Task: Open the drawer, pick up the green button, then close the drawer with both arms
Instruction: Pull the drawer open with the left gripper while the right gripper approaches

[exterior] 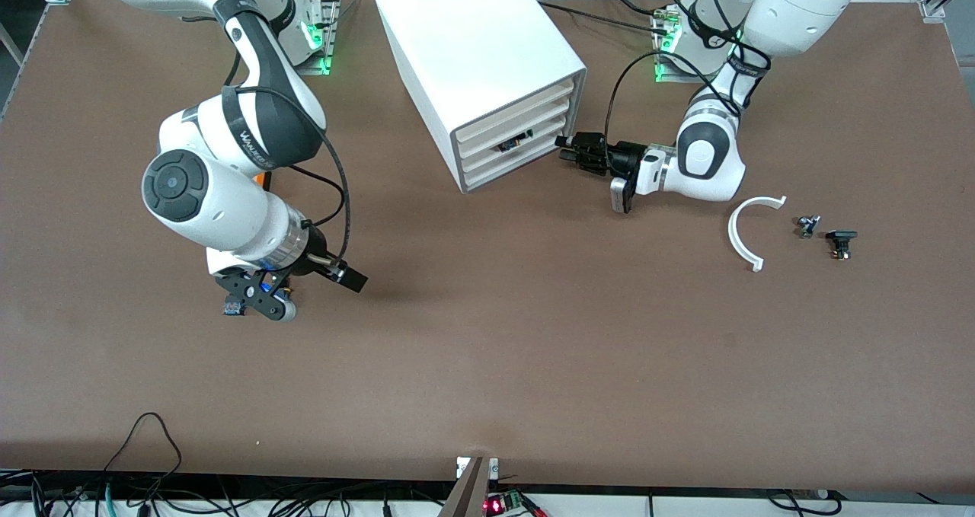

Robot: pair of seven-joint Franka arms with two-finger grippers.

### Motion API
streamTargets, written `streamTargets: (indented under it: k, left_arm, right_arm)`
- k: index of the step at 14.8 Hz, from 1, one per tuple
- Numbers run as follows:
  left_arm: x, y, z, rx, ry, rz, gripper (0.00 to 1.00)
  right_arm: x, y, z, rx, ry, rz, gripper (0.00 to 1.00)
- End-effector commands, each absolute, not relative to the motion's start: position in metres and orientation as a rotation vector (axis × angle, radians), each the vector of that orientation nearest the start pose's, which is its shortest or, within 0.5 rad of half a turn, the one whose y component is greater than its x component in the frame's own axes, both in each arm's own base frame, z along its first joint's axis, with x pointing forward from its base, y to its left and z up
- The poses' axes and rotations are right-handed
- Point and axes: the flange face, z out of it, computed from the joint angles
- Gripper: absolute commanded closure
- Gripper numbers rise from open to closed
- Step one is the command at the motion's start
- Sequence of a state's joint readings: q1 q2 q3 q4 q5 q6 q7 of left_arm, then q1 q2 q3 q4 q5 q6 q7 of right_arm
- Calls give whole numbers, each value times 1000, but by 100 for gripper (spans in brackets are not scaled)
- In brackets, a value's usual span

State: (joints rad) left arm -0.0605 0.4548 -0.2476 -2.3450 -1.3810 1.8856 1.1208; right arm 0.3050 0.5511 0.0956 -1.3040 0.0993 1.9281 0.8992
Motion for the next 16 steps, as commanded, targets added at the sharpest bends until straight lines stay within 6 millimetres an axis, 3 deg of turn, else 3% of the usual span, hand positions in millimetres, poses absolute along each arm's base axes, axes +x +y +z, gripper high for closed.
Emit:
streamTargets:
  k: [1, 5, 10, 14, 15, 16]
  left_arm:
    - [391, -220, 138, 1797, -242, -258, 43]
    - [374, -230, 132, 1775, -255, -280, 46]
    - [355, -241, 109, 1734, -265, -283, 60]
    - [350, -251, 108, 1713, -240, -281, 67]
    - [348, -252, 105, 1711, -235, -286, 75]
    - [347, -253, 105, 1709, -236, -290, 93]
  right_arm:
    - [677, 294, 438, -2823, 848, 22, 0]
    - [681, 313, 440, -2778, 922, 8, 0]
    - [682, 338, 440, -2722, 1008, -2, 0]
    - [679, 350, 441, -2681, 1056, -18, 0]
    - [679, 352, 439, -2670, 1072, -20, 0]
    - [675, 363, 443, -2663, 1065, -25, 0]
